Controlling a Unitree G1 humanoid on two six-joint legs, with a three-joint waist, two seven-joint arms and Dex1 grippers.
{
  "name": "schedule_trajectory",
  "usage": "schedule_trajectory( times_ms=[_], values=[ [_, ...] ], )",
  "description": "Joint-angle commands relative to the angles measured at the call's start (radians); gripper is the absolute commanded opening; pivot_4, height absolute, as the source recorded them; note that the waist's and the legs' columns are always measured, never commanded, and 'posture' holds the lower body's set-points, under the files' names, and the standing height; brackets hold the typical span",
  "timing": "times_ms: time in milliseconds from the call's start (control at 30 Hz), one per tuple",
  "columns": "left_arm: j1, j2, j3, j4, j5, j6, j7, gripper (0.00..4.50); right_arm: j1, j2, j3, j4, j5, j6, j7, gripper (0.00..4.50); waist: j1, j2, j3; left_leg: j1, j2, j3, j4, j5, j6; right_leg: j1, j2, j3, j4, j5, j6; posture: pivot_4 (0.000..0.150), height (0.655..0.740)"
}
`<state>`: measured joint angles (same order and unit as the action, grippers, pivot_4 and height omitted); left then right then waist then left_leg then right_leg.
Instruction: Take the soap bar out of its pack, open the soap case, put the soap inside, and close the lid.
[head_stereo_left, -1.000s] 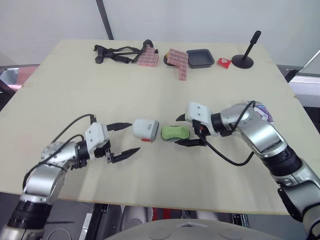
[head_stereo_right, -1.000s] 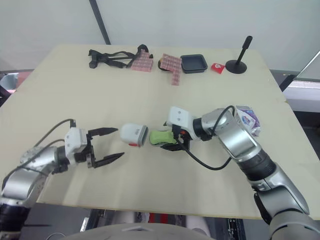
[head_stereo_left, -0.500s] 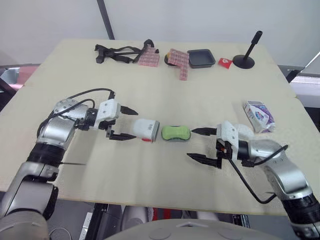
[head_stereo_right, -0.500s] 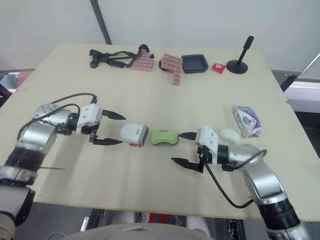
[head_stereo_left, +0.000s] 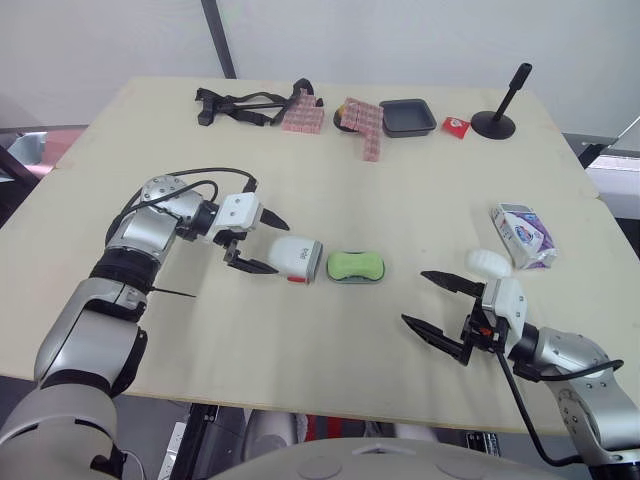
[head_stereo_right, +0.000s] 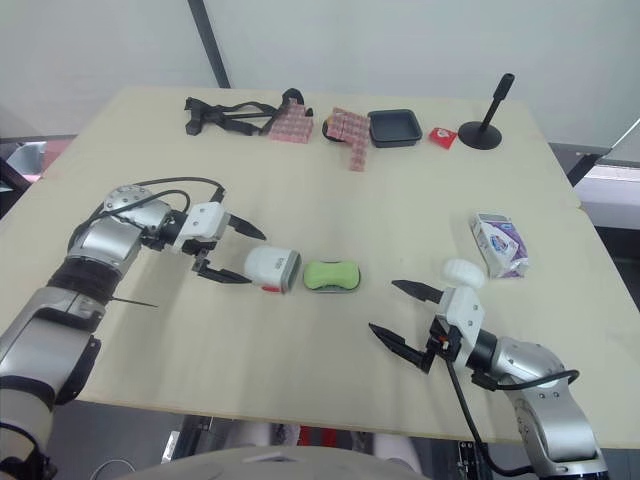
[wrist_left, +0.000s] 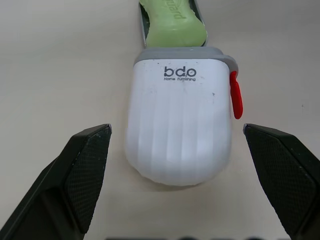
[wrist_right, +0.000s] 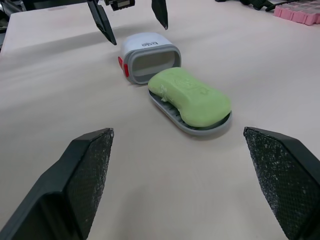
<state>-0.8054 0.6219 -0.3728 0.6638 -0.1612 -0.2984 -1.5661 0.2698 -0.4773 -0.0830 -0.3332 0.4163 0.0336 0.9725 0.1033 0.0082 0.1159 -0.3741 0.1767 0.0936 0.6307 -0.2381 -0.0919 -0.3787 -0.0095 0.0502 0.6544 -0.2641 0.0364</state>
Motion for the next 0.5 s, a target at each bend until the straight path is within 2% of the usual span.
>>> schedule_trajectory(
  times_ms=[33,267,500],
  values=[
    [-0.04,0.004,-0.003,0.029,-0.004,-0.049,-0.048,4.5,0.008,-0.012,-0.012,-0.003,0.023,-0.041,0.021,4.46,0.0,0.0,0.0,0.0,0.0,0.0,0.0,0.0,0.0,0.0,0.0,0.0,0.0,0.0,0.0,0.15,0.74],
    [-0.056,-0.042,0.003,0.095,0.045,-0.099,-0.043,4.5,0.009,-0.013,0.002,0.01,0.012,-0.061,0.027,4.46,0.003,0.0,0.0,0.0,0.0,0.0,0.0,0.0,0.0,0.002,0.0,-0.001,-0.001,0.0,0.0,0.15,0.74],
    [-0.031,-0.068,-0.005,0.078,0.059,-0.081,-0.048,4.5,0.0,-0.02,-0.011,0.021,0.021,-0.05,0.014,4.46,0.002,0.0,0.0,0.0,0.0,-0.001,0.0,0.0,0.0,0.003,0.0,-0.001,-0.001,0.0,0.0,0.15,0.74]
  ],
)
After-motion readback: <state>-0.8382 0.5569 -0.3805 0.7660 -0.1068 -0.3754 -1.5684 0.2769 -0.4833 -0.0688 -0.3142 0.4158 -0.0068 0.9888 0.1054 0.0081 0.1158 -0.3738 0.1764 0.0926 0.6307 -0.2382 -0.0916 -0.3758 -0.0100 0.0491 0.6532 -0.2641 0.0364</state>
